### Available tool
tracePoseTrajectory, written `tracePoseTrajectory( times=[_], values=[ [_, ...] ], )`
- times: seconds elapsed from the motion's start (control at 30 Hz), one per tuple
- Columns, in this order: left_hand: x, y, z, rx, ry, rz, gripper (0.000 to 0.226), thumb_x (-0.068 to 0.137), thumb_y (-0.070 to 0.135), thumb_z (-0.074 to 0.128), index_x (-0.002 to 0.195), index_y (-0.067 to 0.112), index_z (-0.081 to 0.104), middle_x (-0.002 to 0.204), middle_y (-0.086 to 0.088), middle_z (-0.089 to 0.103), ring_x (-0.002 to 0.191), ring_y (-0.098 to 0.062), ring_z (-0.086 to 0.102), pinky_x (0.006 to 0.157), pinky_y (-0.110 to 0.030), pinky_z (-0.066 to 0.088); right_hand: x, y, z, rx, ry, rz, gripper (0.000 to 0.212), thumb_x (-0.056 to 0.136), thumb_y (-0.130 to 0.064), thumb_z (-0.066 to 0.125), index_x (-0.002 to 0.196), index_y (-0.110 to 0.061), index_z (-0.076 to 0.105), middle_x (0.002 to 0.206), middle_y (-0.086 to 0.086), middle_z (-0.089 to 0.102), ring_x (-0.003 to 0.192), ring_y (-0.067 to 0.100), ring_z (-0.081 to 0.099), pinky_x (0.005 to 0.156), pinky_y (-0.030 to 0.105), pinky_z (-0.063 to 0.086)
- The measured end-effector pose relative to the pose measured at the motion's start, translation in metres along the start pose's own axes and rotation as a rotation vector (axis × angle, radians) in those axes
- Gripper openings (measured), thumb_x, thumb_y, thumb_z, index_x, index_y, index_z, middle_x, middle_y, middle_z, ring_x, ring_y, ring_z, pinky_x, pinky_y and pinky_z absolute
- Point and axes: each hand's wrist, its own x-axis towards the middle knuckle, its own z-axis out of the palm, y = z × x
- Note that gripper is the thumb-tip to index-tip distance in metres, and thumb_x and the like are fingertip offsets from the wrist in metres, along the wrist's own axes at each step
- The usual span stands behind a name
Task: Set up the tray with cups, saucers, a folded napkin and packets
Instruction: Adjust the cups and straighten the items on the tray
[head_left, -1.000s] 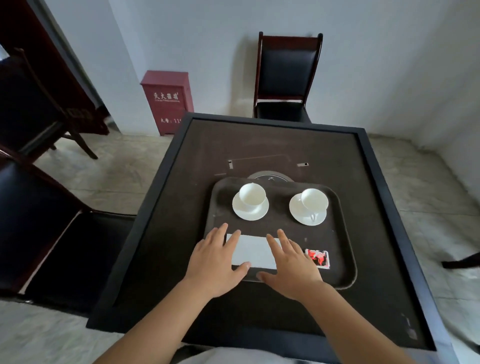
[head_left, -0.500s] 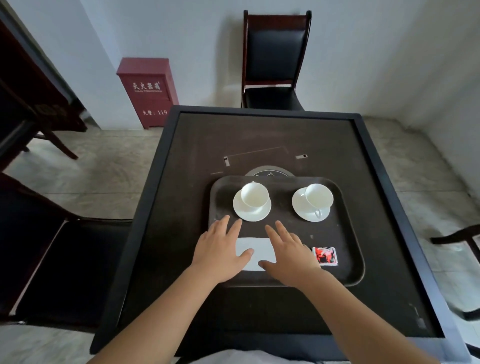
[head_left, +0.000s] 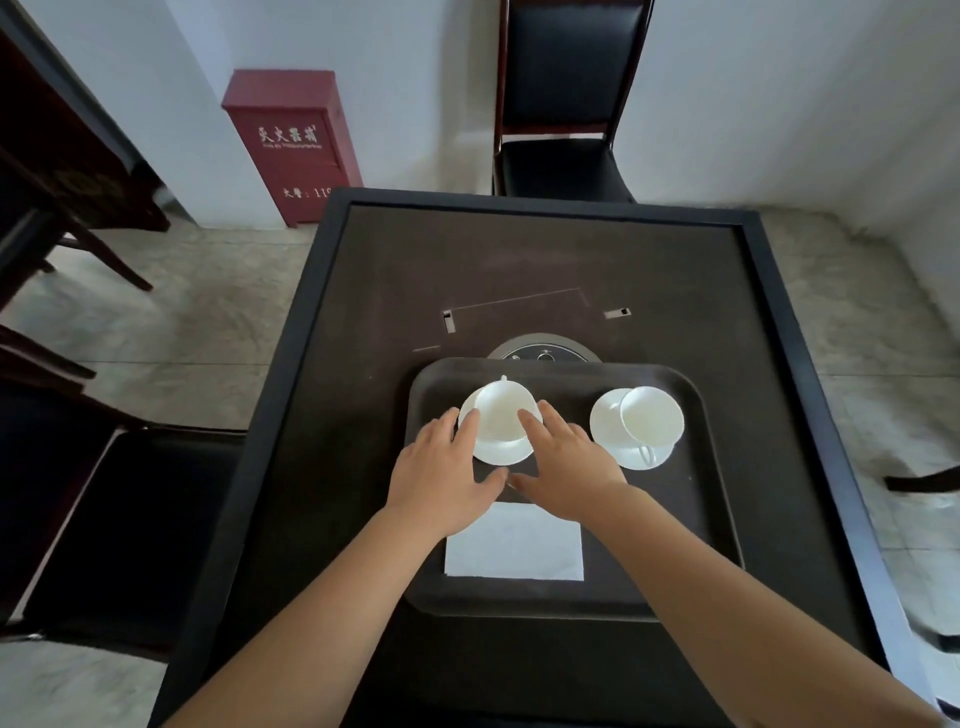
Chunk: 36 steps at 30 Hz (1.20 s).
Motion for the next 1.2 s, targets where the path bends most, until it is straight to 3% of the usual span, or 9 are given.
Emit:
tracePoseTrajectory(
  times=[0.17, 0.3, 0.5, 0.6, 0.8, 0.93, 1.07, 1.13, 1.2],
  values=[
    [0.026, -0.003, 0.011, -0.198, -0.052, -0.129, 0.078, 0.085, 0.060, 0.059, 0.144, 0.029, 0.018, 0.145, 0.001, 0.044, 0.123, -0.023, 0.053, 0.083, -0.036, 0.051, 0.040, 0.003, -0.009, -0.046, 0.005, -0.034, 0.079, 0.086, -0.050, 0.064, 0.146, -0.027, 0.018, 0.161, 0.005, 0.013, 0.132, 0.035, 0.038, 0.093, 0.048, 0.046],
    [0.045, 0.003, 0.023, -0.410, -0.159, -0.348, 0.068, 0.088, 0.054, 0.059, 0.143, 0.028, 0.028, 0.139, -0.001, 0.050, 0.116, -0.024, 0.056, 0.085, -0.037, 0.050, 0.077, 0.001, -0.017, -0.148, -0.023, -0.078, 0.070, 0.089, -0.022, 0.060, 0.148, -0.028, 0.024, 0.161, 0.002, 0.010, 0.133, 0.032, 0.035, 0.088, 0.042, 0.045],
    [0.062, 0.007, 0.035, -0.784, -0.344, -0.589, 0.046, 0.093, 0.032, 0.060, 0.134, 0.021, 0.041, 0.118, -0.009, 0.060, 0.091, -0.026, 0.068, 0.074, -0.037, 0.059, 0.113, -0.004, -0.023, -0.253, -0.097, -0.180, 0.051, 0.083, -0.010, 0.059, 0.128, -0.032, 0.051, 0.126, -0.003, 0.057, 0.107, 0.027, 0.057, 0.067, 0.034, 0.037],
    [0.064, 0.006, 0.036, -1.025, -0.353, -0.695, 0.028, 0.091, 0.020, 0.062, 0.115, 0.025, 0.050, 0.109, -0.009, 0.063, 0.079, -0.019, 0.071, 0.069, -0.035, 0.059, 0.119, 0.000, -0.018, -0.226, -0.071, -0.167, 0.048, 0.086, -0.011, 0.055, 0.126, -0.036, 0.054, 0.117, -0.002, 0.063, 0.100, 0.029, 0.060, 0.064, 0.034, 0.039],
    [0.059, 0.000, 0.036, -1.206, -0.187, -0.801, 0.032, 0.096, 0.017, 0.059, 0.120, 0.030, 0.044, 0.100, -0.006, 0.068, 0.069, -0.012, 0.073, 0.052, -0.027, 0.055, 0.118, 0.011, -0.013, -0.087, -0.025, -0.069, 0.046, 0.092, -0.012, 0.045, 0.125, -0.041, 0.058, 0.110, 0.004, 0.063, 0.095, 0.033, 0.061, 0.066, 0.033, 0.042],
    [0.056, -0.003, 0.036, -1.192, -0.069, -0.789, 0.022, 0.094, 0.017, 0.063, 0.109, 0.030, 0.052, 0.103, -0.002, 0.066, 0.070, -0.013, 0.073, 0.054, -0.026, 0.057, 0.111, 0.012, -0.013, -0.019, 0.045, 0.026, 0.027, 0.090, -0.015, 0.046, 0.099, -0.029, 0.067, 0.088, 0.004, 0.061, 0.082, 0.033, 0.060, 0.059, 0.030, 0.040],
    [0.053, -0.001, 0.033, -1.178, -0.110, -0.706, 0.036, 0.087, 0.008, 0.068, 0.105, 0.036, 0.053, 0.106, 0.000, 0.064, 0.085, -0.021, 0.072, 0.060, -0.029, 0.059, 0.102, 0.015, -0.004, 0.020, 0.092, 0.103, 0.022, 0.086, -0.014, 0.044, 0.065, -0.019, 0.047, 0.067, 0.003, 0.053, 0.065, 0.033, 0.051, 0.048, 0.028, 0.028],
    [0.054, 0.000, 0.031, -1.187, -0.071, -0.700, 0.035, 0.088, 0.005, 0.064, 0.103, 0.035, 0.054, 0.105, 0.000, 0.065, 0.091, -0.023, 0.070, 0.060, -0.028, 0.059, 0.098, 0.018, -0.002, 0.109, 0.074, 0.140, 0.021, 0.091, -0.022, 0.044, 0.085, -0.025, 0.064, 0.084, 0.006, 0.065, 0.076, 0.035, 0.056, 0.058, 0.032, 0.043],
    [0.057, -0.001, 0.027, -1.161, 0.012, -0.705, 0.030, 0.090, 0.008, 0.061, 0.095, 0.036, 0.053, 0.099, 0.001, 0.067, 0.084, -0.019, 0.070, 0.056, -0.025, 0.057, 0.095, 0.021, -0.002, 0.174, 0.026, 0.175, 0.033, 0.094, -0.030, 0.046, 0.125, -0.033, 0.058, 0.110, 0.007, 0.067, 0.097, 0.036, 0.060, 0.076, 0.039, 0.051]
  ],
)
